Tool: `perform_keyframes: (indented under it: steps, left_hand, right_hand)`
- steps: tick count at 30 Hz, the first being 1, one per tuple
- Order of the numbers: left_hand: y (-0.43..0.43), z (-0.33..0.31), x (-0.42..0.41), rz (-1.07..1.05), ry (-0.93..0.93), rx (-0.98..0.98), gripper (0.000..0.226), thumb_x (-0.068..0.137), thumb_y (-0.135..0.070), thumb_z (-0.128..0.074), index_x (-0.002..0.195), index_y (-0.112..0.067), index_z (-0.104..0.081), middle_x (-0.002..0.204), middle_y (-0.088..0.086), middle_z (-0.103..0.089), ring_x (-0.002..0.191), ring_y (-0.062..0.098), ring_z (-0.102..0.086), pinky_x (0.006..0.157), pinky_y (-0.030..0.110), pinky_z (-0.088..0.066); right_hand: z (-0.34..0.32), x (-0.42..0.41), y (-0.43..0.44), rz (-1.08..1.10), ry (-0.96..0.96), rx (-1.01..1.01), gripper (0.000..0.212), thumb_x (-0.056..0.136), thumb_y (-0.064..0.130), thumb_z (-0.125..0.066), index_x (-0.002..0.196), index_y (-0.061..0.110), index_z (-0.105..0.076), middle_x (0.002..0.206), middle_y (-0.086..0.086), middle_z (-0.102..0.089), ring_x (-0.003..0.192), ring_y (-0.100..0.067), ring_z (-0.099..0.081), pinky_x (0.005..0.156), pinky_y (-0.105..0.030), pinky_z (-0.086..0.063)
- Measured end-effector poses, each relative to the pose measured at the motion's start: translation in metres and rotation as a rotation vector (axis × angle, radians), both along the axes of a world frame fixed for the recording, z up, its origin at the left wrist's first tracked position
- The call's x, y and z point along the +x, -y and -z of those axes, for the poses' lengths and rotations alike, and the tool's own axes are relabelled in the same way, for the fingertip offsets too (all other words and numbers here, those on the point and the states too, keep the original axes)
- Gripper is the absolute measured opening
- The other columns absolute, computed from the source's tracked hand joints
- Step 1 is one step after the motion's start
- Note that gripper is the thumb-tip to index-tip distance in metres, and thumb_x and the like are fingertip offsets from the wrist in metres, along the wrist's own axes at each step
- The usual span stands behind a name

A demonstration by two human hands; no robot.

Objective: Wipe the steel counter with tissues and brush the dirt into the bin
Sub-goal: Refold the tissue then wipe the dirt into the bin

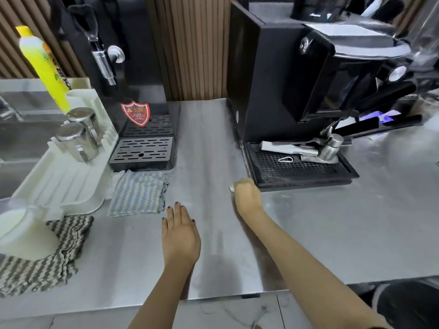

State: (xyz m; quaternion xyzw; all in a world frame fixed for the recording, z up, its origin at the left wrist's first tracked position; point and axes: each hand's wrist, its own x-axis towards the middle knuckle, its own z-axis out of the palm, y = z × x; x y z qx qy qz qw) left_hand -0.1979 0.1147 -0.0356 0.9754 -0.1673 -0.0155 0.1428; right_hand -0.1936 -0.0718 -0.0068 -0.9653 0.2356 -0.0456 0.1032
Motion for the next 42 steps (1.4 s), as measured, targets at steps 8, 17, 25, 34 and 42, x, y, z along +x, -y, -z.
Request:
perform_keyframes:
  steps: [8,17,25,34,42]
  left_hand:
    - [-0.004,-0.003,-0.002,0.042,-0.026,0.01,0.052,0.099,-0.026,-0.015,0.147,-0.007,-0.008,0.157,0.007,-0.002,0.144,0.024,0.002,0.118,0.036,-0.002]
    - [-0.013,-0.003,-0.013,0.117,-0.016,0.004,0.052,0.099,-0.026,-0.017,0.147,-0.009,-0.009,0.157,0.005,-0.003,0.144,0.022,0.001,0.118,0.035,-0.003]
    - [-0.011,-0.003,-0.013,0.108,-0.011,-0.001,0.052,0.099,-0.026,-0.017,0.147,-0.009,-0.01,0.157,0.005,-0.004,0.144,0.021,0.0,0.118,0.034,-0.002]
    - [-0.01,-0.004,-0.01,0.103,0.013,0.019,0.052,0.098,-0.025,-0.019,0.147,-0.009,-0.013,0.156,0.004,-0.007,0.144,0.021,-0.001,0.117,0.034,-0.004]
    - [-0.008,-0.005,-0.01,0.103,0.025,0.028,0.05,0.098,-0.023,-0.022,0.146,-0.008,-0.018,0.156,0.005,-0.011,0.144,0.022,-0.006,0.117,0.035,-0.006]
  right_hand:
    - [-0.004,-0.013,-0.032,-0.065,-0.093,0.084,0.024,0.086,-0.002,-0.045,0.103,-0.001,-0.063,0.108,-0.018,-0.061,0.107,-0.029,-0.056,0.088,-0.035,-0.045]
    - [-0.013,-0.016,-0.039,0.116,-0.031,0.079,0.016,0.081,0.002,-0.061,0.095,0.004,-0.068,0.098,-0.013,-0.068,0.097,-0.026,-0.063,0.078,-0.027,-0.052]
    - [0.007,-0.021,-0.014,0.129,0.064,0.073,0.022,0.085,-0.008,-0.047,0.1,-0.002,-0.063,0.103,-0.015,-0.063,0.105,-0.028,-0.056,0.077,-0.032,-0.05]
    - [-0.005,-0.027,-0.009,-0.078,0.014,0.092,0.022,0.086,-0.006,-0.043,0.095,0.006,-0.06,0.103,-0.018,-0.056,0.108,-0.028,-0.054,0.088,-0.035,-0.045]
    - [0.014,-0.128,-0.037,-0.434,-0.115,0.189,0.012,0.068,0.0,-0.064,0.078,0.006,-0.069,0.087,-0.011,-0.066,0.09,-0.024,-0.06,0.076,-0.025,-0.049]
